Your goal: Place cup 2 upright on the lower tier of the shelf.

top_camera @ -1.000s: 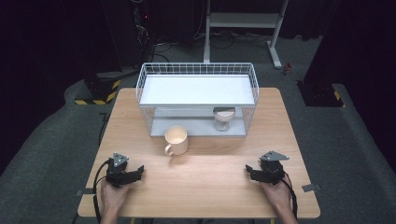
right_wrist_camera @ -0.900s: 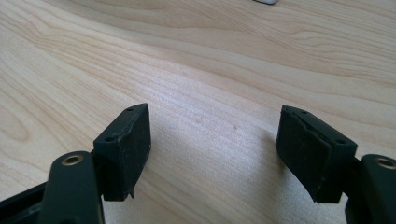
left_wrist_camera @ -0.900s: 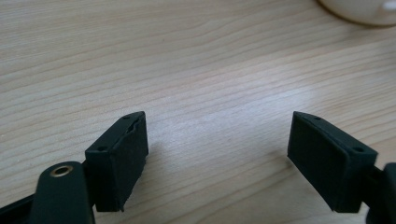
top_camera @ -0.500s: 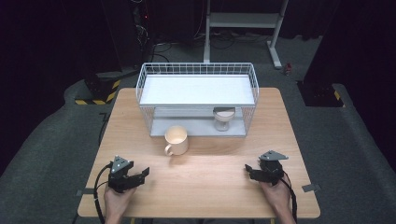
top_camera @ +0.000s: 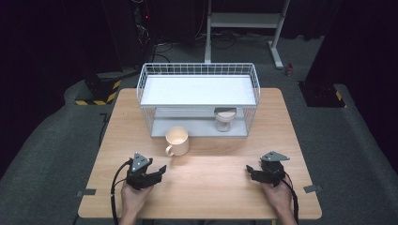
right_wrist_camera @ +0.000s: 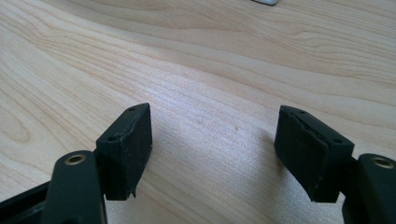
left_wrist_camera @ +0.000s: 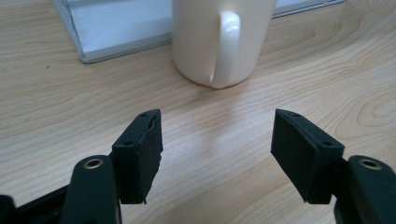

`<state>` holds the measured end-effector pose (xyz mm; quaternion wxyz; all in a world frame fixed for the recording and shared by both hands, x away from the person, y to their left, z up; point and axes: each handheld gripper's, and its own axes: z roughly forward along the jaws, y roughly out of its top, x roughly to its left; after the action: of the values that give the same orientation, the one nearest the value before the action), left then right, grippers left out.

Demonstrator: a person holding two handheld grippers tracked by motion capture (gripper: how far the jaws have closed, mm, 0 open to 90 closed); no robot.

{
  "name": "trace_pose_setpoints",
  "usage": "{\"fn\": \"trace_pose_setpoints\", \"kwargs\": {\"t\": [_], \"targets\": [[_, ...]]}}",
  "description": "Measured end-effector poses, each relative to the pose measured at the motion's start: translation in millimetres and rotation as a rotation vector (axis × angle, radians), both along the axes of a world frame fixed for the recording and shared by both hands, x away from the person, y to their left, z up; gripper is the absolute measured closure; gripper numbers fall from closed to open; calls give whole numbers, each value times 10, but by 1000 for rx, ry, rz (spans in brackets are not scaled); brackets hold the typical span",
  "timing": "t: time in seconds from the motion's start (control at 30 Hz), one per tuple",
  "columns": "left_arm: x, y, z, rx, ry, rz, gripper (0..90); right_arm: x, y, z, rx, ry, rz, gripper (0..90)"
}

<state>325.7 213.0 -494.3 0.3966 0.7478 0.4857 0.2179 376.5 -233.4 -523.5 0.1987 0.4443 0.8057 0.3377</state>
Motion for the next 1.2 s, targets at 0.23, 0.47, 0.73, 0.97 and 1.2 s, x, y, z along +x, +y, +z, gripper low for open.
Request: {"fn": "trace_pose_setpoints", "kwargs": {"t": [0.23,0.47,0.73,0.97,1.2], "targets": [[141,-126,40,35,0,0,382,-1,2,0,1,1,-2,280],[314,-229,51,56,21,24,471,-5,4,1,-1,-1,-2,281],[399,-283,55,71,22,40,570,-6,6,1,-2,-3,3,281],[446,-347,63,89,14,36,657,-4,5,1,-3,-7,8,283],[458,-365,89,87,10,39,739,-4,5,1,-3,-5,7,284]]}}
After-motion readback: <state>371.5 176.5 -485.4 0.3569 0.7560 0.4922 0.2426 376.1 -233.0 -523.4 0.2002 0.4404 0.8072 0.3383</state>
